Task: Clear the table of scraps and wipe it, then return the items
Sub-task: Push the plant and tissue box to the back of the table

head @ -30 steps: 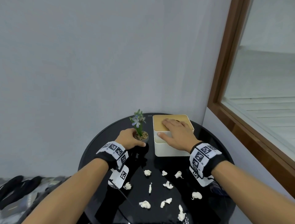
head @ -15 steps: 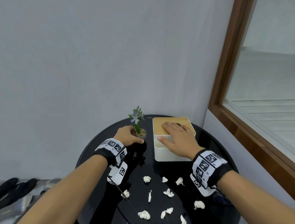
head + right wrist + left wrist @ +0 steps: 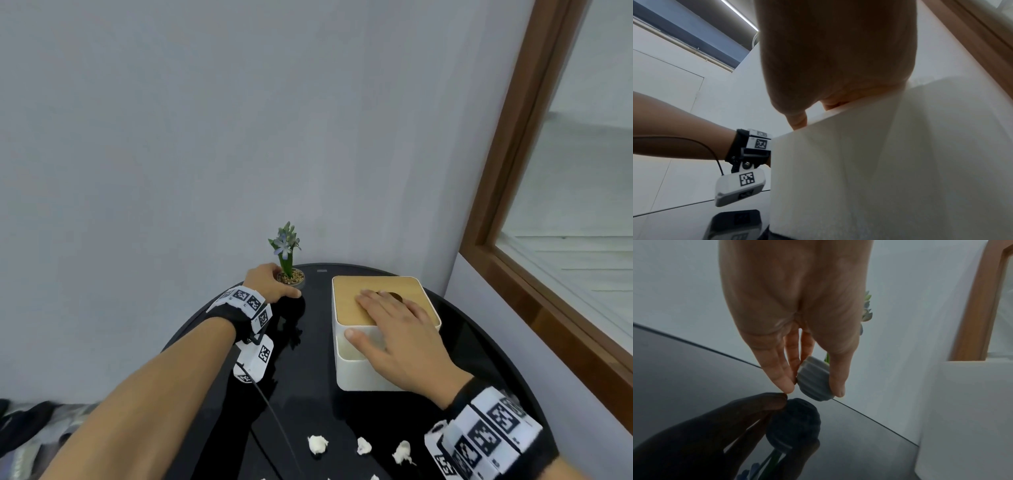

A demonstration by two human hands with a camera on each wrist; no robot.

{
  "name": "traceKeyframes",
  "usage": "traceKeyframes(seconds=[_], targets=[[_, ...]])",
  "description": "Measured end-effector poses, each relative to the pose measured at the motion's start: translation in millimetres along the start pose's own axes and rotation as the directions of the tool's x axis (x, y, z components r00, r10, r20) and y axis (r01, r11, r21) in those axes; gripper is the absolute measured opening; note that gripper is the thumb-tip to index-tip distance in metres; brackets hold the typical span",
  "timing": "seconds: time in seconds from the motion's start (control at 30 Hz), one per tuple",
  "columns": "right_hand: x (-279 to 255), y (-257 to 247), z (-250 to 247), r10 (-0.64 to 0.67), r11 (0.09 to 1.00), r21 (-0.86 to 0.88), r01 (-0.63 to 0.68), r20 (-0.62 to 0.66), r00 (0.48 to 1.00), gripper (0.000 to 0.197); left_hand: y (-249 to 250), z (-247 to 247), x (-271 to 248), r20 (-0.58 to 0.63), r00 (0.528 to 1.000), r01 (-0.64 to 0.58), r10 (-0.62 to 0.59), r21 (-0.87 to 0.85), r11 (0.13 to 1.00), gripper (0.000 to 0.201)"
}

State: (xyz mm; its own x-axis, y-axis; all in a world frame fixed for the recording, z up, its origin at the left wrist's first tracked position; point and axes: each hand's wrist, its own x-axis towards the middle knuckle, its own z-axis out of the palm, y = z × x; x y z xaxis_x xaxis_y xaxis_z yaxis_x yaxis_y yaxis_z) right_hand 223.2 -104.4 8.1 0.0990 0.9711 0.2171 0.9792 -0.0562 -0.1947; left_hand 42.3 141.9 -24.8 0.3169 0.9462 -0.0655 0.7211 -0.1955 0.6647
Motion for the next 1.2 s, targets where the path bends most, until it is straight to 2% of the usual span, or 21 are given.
traceKeyframes(seconds=[0.33, 0.53, 0.93, 1.1, 1.2], targets=[[0, 1, 0, 0.008, 1.000, 0.021, -0.008, 0.001, 1.000, 0.065, -4, -1, 32, 0.040, 0.999, 0.019, -0.016, -0.060, 0.998, 0.059], [1, 0, 1, 0.012, 1.000, 0.022, -0.012, 0.003, 1.000, 0.068, -4, -1, 38, 0.042, 0.999, 0.036, -0.032, -0.095, 0.995, 0.067], [1, 1, 0, 0.012, 0.999, 0.029, -0.012, 0.012, 1.000, 0.069, -1, -1, 37, 0.053, 0.998, 0.047, -0.043, -0.089, 0.995, 0.062], [0, 0, 0, 0.010, 0.999, 0.037, -0.011, 0.015, 1.000, 0.065, -3, -1, 31, 0.057, 0.997, 0.058, -0.055, -0.057, 0.997, 0.067], [1, 1, 0, 0.005, 0.999, 0.037, -0.005, 0.007, 1.000, 0.065, -3, 0, 18, 0.023, 0.997, 0.078, -0.078, -0.019, 0.997, 0.083]])
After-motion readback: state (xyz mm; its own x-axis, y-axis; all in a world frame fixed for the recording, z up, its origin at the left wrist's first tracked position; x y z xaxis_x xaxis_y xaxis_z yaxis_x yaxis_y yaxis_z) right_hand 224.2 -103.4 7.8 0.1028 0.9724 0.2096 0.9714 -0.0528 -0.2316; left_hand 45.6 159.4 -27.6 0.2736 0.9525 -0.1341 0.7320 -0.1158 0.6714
